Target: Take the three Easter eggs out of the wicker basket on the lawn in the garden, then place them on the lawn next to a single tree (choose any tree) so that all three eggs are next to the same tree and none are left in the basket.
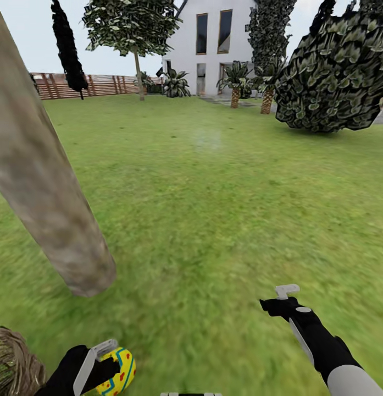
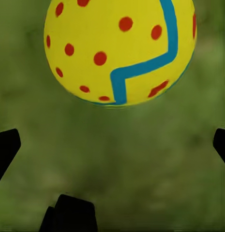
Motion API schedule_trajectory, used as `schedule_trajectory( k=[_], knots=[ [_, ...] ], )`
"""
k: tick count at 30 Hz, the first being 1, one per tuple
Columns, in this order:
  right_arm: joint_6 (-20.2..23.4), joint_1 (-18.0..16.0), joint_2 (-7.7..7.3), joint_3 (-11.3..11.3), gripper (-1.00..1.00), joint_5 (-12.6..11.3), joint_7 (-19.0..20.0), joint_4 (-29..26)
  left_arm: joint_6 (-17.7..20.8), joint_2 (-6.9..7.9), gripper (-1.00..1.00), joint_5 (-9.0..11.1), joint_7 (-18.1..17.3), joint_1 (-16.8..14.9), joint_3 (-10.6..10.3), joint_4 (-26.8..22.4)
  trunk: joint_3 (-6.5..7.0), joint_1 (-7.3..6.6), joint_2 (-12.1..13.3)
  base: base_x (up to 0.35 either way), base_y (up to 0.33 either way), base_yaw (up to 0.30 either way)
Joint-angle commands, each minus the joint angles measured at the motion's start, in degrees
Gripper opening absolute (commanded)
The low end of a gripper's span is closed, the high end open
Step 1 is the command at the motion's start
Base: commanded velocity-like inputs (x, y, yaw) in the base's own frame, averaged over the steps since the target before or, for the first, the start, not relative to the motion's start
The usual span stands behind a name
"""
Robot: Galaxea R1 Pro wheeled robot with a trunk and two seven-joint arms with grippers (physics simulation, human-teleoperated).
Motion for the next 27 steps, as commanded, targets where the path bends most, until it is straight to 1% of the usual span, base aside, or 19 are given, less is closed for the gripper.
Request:
schedule_trajectory(
  k=[1, 17, 24, 27],
  knots=[
    [0.3, 0.0, -0.07, 0.1, 1.0, 0.2, 0.1, -0.1, 0.3, -0.02, 1.0, 0.6, 0.5, 0.0, 0.0, -0.1, 0.18, -0.07, 0.0, -0.292, -0.197, 0.005],
    [0.3, 0.0, -0.05, 0.1, 1.0, 0.1, 0.1, -0.1, 0.3, -0.03, 1.0, 0.5, 0.5, 0.0, 0.0, -0.1, 3.73, -0.48, 0.2, -0.297, -0.201, 0.001],
    [0.3, 0.0, -0.05, 0.1, 1.0, 0.1, 0.1, -0.1, 0.2, -0.1, 1.0, 0.5, 0.7, 0.0, 0.0, -0.1, 5.28, -0.66, 0.3, -0.329, -0.033, 0.0],
    [0.3, 0.0, -0.03, 0.1, 1.0, 0.1, 0.1, -0.1, -0.8, -0.1, 1.0, 0.5, 0.7, 0.0, 0.0, -0.1, 5.94, -0.74, 0.3, -0.336, -0.002, 0.0]
  ],
)
